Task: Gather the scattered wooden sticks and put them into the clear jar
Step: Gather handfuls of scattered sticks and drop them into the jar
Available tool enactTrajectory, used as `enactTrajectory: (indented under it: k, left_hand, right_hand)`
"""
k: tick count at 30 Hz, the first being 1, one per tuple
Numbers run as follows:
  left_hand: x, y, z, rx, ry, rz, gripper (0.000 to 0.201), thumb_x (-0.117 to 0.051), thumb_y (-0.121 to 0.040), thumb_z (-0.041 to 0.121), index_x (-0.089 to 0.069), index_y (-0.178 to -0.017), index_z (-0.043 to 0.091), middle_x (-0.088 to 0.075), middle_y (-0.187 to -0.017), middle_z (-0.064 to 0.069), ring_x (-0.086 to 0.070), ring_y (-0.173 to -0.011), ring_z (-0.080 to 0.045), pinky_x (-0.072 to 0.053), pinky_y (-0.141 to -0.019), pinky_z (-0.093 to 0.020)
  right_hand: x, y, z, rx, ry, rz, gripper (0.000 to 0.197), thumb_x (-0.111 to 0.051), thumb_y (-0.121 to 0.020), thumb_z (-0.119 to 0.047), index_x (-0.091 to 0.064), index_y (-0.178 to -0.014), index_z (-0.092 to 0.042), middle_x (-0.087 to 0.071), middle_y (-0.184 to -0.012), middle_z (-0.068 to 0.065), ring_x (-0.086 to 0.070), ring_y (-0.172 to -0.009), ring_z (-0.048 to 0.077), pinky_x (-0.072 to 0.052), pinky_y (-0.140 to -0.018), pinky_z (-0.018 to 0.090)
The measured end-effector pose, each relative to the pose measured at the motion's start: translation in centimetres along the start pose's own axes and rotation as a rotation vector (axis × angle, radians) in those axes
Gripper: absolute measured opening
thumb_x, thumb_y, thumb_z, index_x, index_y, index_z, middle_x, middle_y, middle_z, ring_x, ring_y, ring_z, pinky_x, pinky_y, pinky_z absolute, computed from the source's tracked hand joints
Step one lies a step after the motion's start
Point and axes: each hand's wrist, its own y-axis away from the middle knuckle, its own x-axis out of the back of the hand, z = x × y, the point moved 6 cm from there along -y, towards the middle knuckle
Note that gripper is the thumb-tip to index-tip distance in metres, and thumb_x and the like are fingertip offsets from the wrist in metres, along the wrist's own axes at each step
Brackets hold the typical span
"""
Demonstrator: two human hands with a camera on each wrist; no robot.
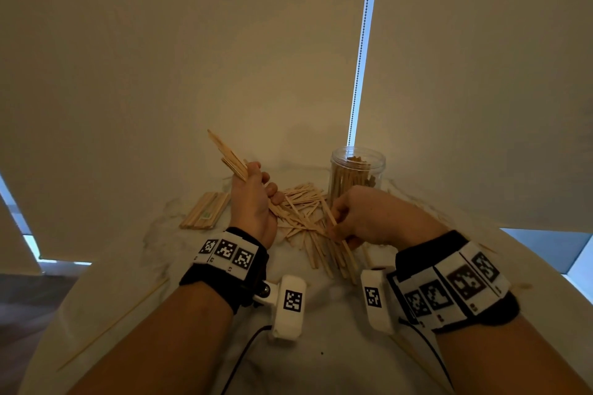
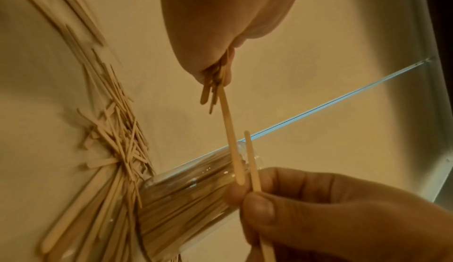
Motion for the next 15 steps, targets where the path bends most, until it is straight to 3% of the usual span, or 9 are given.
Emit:
enactTrajectory:
  k: [3, 6, 8, 10, 11, 13, 15]
  left_hand:
    - [-0.3, 0.2, -0.7, 0.066, -0.034, -0.024, 0.015, -0.041, -0.107, 0.028, -0.047, -0.099, 0.017, -0.047, -0.079, -0.001, -0.034, -0.052, -0.008, -0.031, -0.041, -0.020]
    - [-1.8, 1.4, -2.1, 0.175, -0.082, -0.142, 0.017, -0.041, -0.107, 0.030, -0.046, -0.102, 0.014, -0.057, -0.082, -0.006, -0.039, -0.051, -0.009, -0.033, -0.045, -0.023]
    - [-3.0, 2.5, -2.6, 0.214, -0.124, -0.242, 0.025, -0.041, -0.107, 0.034, -0.049, -0.106, 0.011, -0.062, -0.075, -0.006, -0.046, -0.050, -0.012, -0.038, -0.051, -0.029]
    - [-3.3, 3.2, -2.8, 0.192, -0.236, -0.283, 0.032, -0.044, -0.105, 0.037, -0.054, -0.112, 0.008, -0.062, -0.071, -0.005, -0.053, -0.052, -0.015, -0.045, -0.056, -0.033]
    - [-3.3, 3.2, -2.8, 0.162, -0.282, -0.278, 0.031, -0.045, -0.105, 0.035, -0.056, -0.113, 0.008, -0.062, -0.072, -0.005, -0.053, -0.053, -0.015, -0.045, -0.057, -0.033]
    - [-2.8, 2.6, -2.4, 0.104, -0.286, -0.233, 0.023, -0.045, -0.106, 0.030, -0.056, -0.107, 0.010, -0.056, -0.070, -0.002, -0.046, -0.054, -0.013, -0.040, -0.054, -0.029]
    - [-2.0, 1.7, -2.0, 0.079, -0.219, -0.143, 0.019, -0.042, -0.107, 0.027, -0.052, -0.097, 0.013, -0.050, -0.064, 0.001, -0.039, -0.051, -0.010, -0.036, -0.047, -0.023]
  right_hand:
    - [1.7, 0.1, -0.3, 0.019, -0.067, 0.201, 0.013, -0.080, -0.081, -0.013, -0.070, -0.089, -0.008, -0.074, -0.080, 0.007, -0.073, -0.075, 0.022, -0.061, -0.079, 0.040]
    - [2.2, 0.3, -1.6, 0.130, -0.145, 0.382, 0.021, -0.083, -0.078, -0.016, -0.063, -0.083, -0.010, -0.066, -0.067, -0.004, -0.065, -0.057, 0.004, -0.057, -0.059, 0.024]
    - [1.4, 0.2, -2.2, 0.192, -0.141, 0.392, 0.021, -0.082, -0.077, -0.016, -0.062, -0.079, -0.009, -0.066, -0.067, -0.006, -0.060, -0.051, -0.002, -0.049, -0.051, 0.019]
    - [0.7, 0.1, -2.3, 0.215, -0.108, 0.391, 0.016, -0.075, -0.081, -0.017, -0.062, -0.076, -0.009, -0.069, -0.072, -0.003, -0.065, -0.058, 0.005, -0.053, -0.057, 0.028]
    - [0.6, 0.1, -2.3, 0.220, -0.084, 0.398, 0.016, -0.073, -0.083, -0.020, -0.062, -0.076, -0.009, -0.070, -0.071, -0.001, -0.067, -0.061, 0.010, -0.055, -0.061, 0.032]
    - [0.6, 0.2, -2.2, 0.194, -0.047, 0.370, 0.025, -0.075, -0.082, -0.033, -0.065, -0.075, -0.011, -0.070, -0.067, 0.000, -0.066, -0.061, 0.011, -0.054, -0.062, 0.030]
    - [-0.2, 0.2, -1.9, 0.107, 0.026, 0.204, 0.036, -0.076, -0.079, -0.046, -0.069, -0.079, -0.011, -0.073, -0.071, 0.001, -0.070, -0.067, 0.013, -0.057, -0.069, 0.031]
